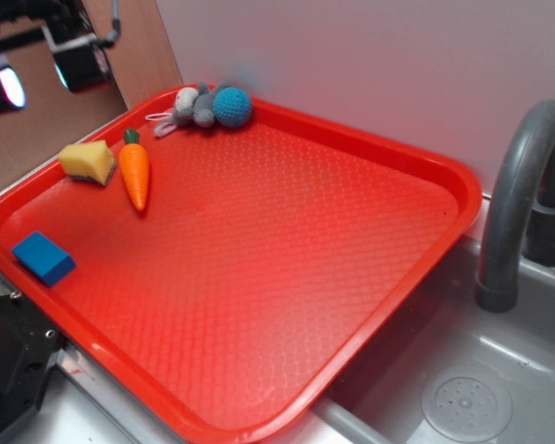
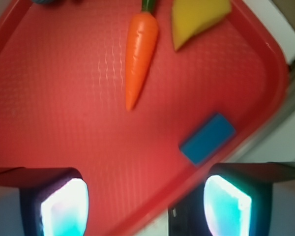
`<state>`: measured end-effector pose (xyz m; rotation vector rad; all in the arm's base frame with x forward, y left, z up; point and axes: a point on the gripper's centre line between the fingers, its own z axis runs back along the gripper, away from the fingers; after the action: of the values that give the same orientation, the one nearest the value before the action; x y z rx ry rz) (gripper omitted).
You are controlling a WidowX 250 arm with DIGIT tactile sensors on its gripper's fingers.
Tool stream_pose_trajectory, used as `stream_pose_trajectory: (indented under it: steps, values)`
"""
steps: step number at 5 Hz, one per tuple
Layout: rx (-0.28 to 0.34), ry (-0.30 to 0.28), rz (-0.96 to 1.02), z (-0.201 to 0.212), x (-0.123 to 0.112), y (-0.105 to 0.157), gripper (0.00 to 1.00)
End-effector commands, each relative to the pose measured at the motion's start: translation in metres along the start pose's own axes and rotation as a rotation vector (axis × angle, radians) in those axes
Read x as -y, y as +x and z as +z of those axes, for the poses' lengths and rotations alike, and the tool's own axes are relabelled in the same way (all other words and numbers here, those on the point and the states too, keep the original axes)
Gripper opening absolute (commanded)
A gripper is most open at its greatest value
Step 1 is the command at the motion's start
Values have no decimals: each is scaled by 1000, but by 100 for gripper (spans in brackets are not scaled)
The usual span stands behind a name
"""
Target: Grab the carrot.
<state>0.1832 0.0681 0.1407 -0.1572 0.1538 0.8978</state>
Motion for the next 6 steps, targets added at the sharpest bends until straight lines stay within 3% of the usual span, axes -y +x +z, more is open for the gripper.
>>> stream_pose_trajectory:
  steps: [1,3,4,6]
  values:
    - [135,65,-4,-45,13,47,100]
    - [148,169,50,-89,15,82,100]
    - [163,204,87,-98,4,92,0]
    - [176,222,-32,-87,6,74,0]
